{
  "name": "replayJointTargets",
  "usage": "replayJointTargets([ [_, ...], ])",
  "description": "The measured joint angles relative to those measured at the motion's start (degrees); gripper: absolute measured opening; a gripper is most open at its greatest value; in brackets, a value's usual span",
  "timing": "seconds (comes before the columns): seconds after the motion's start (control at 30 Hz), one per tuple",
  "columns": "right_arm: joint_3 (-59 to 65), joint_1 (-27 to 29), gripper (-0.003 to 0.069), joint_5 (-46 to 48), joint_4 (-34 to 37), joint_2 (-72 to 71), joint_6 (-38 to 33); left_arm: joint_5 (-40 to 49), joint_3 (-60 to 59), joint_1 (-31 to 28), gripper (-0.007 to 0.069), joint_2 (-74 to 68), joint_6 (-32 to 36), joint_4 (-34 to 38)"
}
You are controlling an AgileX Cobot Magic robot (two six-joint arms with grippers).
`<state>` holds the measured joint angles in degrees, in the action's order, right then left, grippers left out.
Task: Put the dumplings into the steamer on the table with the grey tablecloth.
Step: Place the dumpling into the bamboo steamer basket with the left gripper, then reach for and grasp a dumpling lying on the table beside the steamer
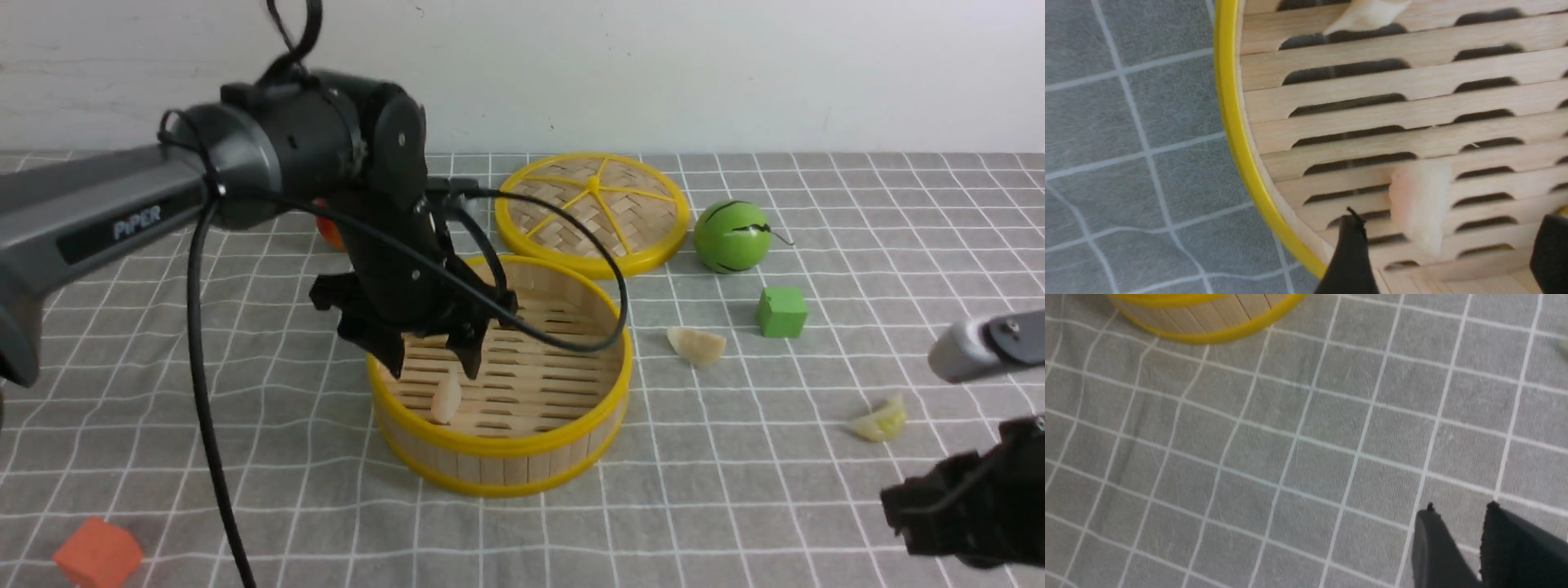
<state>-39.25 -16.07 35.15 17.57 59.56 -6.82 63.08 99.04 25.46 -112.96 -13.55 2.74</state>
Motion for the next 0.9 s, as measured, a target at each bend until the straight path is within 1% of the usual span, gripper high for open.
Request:
replayJointTargets([
  [0.03, 0.00, 0.00, 0.0194, 0.08, -0.05, 0.00, 0.00, 0.35, 0.32, 0.00, 0.0543, 0.00, 0.00, 0.00],
  [0.07, -2.92, 0.00, 0.0242, 0.08, -0.05, 2.62, -0.44, 2.81, 2.28, 0.00, 0.0540, 2.19, 0.39, 0.00],
  [0.13, -6.73, 0.00, 0.0302, -0.35, -0.05, 7.29, -1.65, 5.36, 3.83, 0.00, 0.0523, 5.61, 0.90, 0.12],
  [0.2, -9.85, 0.00, 0.0347, -2.40, -0.05, 12.52, -3.12, 6.74, 3.99, 0.00, 0.0484, 10.05, 1.46, 1.27],
  [0.27, -13.63, 0.00, 0.0382, -5.28, -0.05, 19.62, -4.48, 7.25, 2.87, 0.00, 0.0427, 15.32, 2.66, 3.67],
  [0.3, -14.38, 0.00, 0.0386, -6.03, -0.05, 21.59, -4.74, 7.33, 2.16, 0.00, 0.0415, 16.85, 3.15, 4.34],
  [0.37, -17.69, 0.00, 0.0398, -7.35, -0.05, 26.20, -4.98, 7.59, -0.44, 0.00, 0.0365, 20.44, 4.35, 5.92],
  [0.43, -24.56, 0.00, 0.0403, -7.76, -0.05, 34.60, -5.12, 8.00, -6.53, 0.00, 0.0277, 27.16, 5.83, 6.88],
  [0.5, -30.19, 0.00, 0.0405, -6.73, -0.19, 40.22, -5.31, 8.11, -11.14, 0.00, 0.0216, 31.91, 6.62, 6.82],
  [0.57, -37.23, 0.00, 0.0405, -4.77, -2.02, 46.69, -5.60, 7.62, -18.87, 0.00, 0.0153, 37.58, 7.02, 5.67],
  [0.63, -41.43, 0.00, 0.0405, -3.40, -3.75, 50.47, -5.66, 6.67, -23.51, 0.00, 0.0118, 40.95, 7.02, 4.45],
  [0.77, -51.50, 0.00, 0.0405, 1.59, -9.66, 59.48, -5.66, 3.69, -36.01, 0.00, 0.0052, 49.97, 5.45, -0.67],
  [0.8, -52.16, 0.00, 0.0405, 1.89, -9.86, 60.14, -5.66, 3.52, -36.53, 0.00, 0.0050, 50.78, 5.25, -0.89],
  [0.83, -54.13, 0.00, 0.0403, 4.46, -10.76, 62.31, -5.66, 2.03, -40.83, 0.00, 0.0041, 53.90, 4.29, -2.74],
  [0.87, -54.70, 0.00, 0.0398, 5.23, -10.76, 63.17, -5.66, 1.31, -42.51, 0.00, 0.0039, 55.42, 3.68, -3.70],
  [0.9, -55.20, 0.00, 0.0378, 5.96, -10.68, 64.29, -5.66, 0.36, -45.11, 0.00, 0.0036, 57.92, 2.89, -4.70],
])
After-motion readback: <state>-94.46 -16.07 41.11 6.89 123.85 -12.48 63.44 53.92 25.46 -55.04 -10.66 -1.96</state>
